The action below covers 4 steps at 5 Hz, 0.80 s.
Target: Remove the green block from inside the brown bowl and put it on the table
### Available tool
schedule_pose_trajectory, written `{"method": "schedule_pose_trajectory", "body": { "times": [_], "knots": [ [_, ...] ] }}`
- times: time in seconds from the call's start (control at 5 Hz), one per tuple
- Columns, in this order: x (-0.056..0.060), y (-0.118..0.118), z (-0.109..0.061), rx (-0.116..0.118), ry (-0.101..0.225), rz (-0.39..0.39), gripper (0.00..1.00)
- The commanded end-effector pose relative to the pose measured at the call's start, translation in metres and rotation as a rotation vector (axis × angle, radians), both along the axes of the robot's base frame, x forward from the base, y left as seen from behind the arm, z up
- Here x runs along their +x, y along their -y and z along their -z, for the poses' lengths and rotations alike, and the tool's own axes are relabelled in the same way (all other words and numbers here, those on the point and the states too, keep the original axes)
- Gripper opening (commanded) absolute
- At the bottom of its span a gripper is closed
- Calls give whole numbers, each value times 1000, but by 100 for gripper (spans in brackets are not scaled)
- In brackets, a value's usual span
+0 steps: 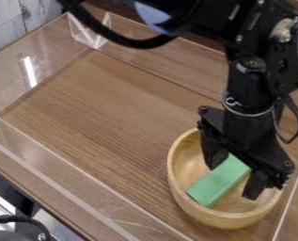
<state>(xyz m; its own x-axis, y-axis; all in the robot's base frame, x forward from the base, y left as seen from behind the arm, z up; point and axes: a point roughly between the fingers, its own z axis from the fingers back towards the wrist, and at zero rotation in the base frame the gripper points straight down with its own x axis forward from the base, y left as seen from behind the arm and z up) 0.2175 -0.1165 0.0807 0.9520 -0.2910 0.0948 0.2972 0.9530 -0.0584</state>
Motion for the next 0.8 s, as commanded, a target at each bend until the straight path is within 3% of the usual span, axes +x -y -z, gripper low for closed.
{"method": "schedule_pose_trajectory", "body": {
  "times": [0.0, 0.2, 0.6],
  "knots": [
    [5, 0, -12, -30, 51, -8, 100],
    [5, -1, -12, -33, 53, -8, 100],
    [6, 1, 6, -27, 50, -16, 100]
  ]
}}
